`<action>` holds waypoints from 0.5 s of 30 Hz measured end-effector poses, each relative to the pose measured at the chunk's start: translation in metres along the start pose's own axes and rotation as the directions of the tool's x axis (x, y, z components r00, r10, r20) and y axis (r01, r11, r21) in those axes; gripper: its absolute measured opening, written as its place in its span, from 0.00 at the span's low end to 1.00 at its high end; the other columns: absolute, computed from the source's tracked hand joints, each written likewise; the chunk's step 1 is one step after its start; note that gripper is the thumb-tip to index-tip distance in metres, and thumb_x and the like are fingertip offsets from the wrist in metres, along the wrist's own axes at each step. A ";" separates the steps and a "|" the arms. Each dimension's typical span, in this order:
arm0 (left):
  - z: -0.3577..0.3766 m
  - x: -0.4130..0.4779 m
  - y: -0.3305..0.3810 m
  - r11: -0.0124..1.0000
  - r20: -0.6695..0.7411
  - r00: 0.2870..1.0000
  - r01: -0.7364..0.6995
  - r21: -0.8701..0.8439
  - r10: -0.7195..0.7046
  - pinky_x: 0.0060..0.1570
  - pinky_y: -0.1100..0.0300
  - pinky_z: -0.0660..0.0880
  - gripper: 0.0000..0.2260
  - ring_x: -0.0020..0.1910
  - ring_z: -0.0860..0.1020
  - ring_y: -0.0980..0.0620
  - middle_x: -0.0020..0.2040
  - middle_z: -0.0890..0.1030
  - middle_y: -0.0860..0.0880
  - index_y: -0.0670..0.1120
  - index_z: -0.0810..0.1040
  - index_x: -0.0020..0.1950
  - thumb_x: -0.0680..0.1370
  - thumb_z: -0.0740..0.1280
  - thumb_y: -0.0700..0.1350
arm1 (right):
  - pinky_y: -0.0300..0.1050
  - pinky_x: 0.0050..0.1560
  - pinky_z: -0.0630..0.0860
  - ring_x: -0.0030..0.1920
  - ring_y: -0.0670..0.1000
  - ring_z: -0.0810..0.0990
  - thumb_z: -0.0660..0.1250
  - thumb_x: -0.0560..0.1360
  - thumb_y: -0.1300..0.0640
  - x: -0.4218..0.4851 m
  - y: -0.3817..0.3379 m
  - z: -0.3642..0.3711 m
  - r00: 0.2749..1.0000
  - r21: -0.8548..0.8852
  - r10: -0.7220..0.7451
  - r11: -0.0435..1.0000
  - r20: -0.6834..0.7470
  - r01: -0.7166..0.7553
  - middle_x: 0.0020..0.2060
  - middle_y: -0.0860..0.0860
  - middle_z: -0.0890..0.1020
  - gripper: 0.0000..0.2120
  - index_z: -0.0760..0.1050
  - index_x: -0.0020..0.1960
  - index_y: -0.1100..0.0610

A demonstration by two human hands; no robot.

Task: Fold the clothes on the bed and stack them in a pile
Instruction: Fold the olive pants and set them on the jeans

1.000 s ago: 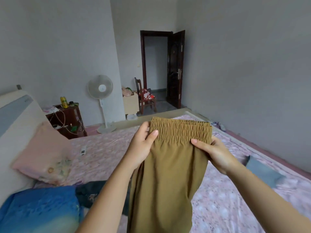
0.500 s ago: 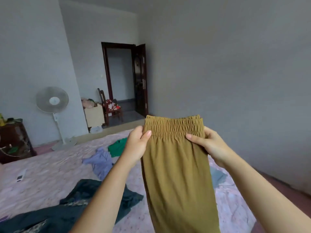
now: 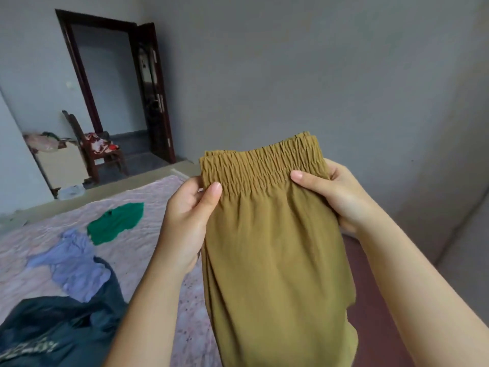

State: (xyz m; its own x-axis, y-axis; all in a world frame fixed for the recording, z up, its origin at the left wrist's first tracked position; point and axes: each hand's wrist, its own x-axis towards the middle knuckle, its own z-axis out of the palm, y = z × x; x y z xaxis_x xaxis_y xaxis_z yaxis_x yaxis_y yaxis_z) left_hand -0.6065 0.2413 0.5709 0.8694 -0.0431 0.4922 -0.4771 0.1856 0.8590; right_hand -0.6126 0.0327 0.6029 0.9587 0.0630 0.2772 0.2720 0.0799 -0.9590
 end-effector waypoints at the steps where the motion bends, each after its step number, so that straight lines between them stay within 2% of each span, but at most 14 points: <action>1: -0.004 0.010 -0.014 0.999 -0.026 0.999 0.035 0.012 -0.035 0.50 0.66 0.76 0.07 0.50 0.80 0.61 0.45 0.84 0.60 0.52 0.77 0.50 0.76 0.62 0.44 | 0.41 0.42 0.79 0.45 0.50 0.84 0.70 0.66 0.56 0.015 0.011 0.000 0.999 -0.015 0.031 0.999 -0.007 -0.031 0.44 0.52 0.85 0.11 0.79 0.48 0.57; 3: -0.023 0.031 -0.050 0.993 -0.059 0.993 0.109 0.039 -0.107 0.54 0.60 0.75 0.05 0.51 0.80 0.57 0.48 0.84 0.56 0.52 0.78 0.50 0.77 0.63 0.45 | 0.41 0.43 0.80 0.44 0.50 0.83 0.70 0.68 0.57 0.049 0.039 0.004 0.995 -0.038 0.096 0.995 0.001 -0.096 0.44 0.52 0.85 0.09 0.79 0.48 0.58; 5: -0.051 0.051 -0.092 0.975 -0.055 0.981 0.190 0.118 -0.185 0.57 0.54 0.74 0.06 0.53 0.80 0.53 0.49 0.83 0.53 0.53 0.78 0.50 0.75 0.66 0.52 | 0.42 0.47 0.80 0.45 0.50 0.83 0.70 0.69 0.59 0.086 0.079 0.011 0.985 -0.048 0.171 0.984 0.002 -0.171 0.45 0.54 0.84 0.09 0.79 0.48 0.60; 7: -0.081 0.063 -0.140 0.936 -0.064 0.957 0.290 0.200 -0.283 0.58 0.52 0.74 0.07 0.52 0.80 0.50 0.49 0.83 0.51 0.53 0.78 0.49 0.75 0.65 0.54 | 0.41 0.46 0.80 0.45 0.50 0.83 0.70 0.69 0.60 0.121 0.129 0.021 0.962 -0.069 0.274 0.960 0.007 -0.273 0.45 0.54 0.84 0.08 0.79 0.48 0.60; 9: -0.106 0.068 -0.192 0.887 -0.088 0.917 0.399 0.230 -0.389 0.56 0.56 0.73 0.03 0.51 0.79 0.52 0.48 0.81 0.52 0.54 0.76 0.48 0.78 0.63 0.48 | 0.40 0.44 0.79 0.44 0.50 0.83 0.70 0.70 0.61 0.149 0.187 0.028 0.924 -0.103 0.382 0.920 0.014 -0.379 0.45 0.53 0.85 0.08 0.79 0.48 0.61; 12: -0.136 0.058 -0.272 0.780 -0.185 0.824 0.567 0.267 -0.536 0.51 0.63 0.72 0.05 0.51 0.77 0.52 0.48 0.79 0.54 0.54 0.75 0.47 0.79 0.61 0.45 | 0.40 0.46 0.80 0.44 0.50 0.83 0.71 0.70 0.61 0.175 0.278 0.039 0.856 -0.162 0.516 0.848 0.030 -0.505 0.44 0.52 0.84 0.08 0.79 0.49 0.60; 15: -0.162 0.039 -0.345 0.653 -0.289 0.722 0.691 0.308 -0.628 0.45 0.66 0.72 0.07 0.50 0.77 0.51 0.49 0.79 0.49 0.46 0.76 0.54 0.79 0.61 0.44 | 0.37 0.45 0.79 0.41 0.47 0.82 0.70 0.70 0.63 0.193 0.362 0.051 0.799 -0.213 0.598 0.790 0.064 -0.574 0.42 0.50 0.83 0.05 0.79 0.46 0.58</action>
State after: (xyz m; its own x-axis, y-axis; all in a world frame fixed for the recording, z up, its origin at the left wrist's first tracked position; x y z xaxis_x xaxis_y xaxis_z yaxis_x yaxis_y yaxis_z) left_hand -0.3868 0.3341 0.2708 0.9649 0.1360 -0.2247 0.2498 -0.2110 0.9450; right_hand -0.3335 0.1242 0.3117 0.9234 0.1615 -0.3482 -0.3182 -0.1853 -0.9297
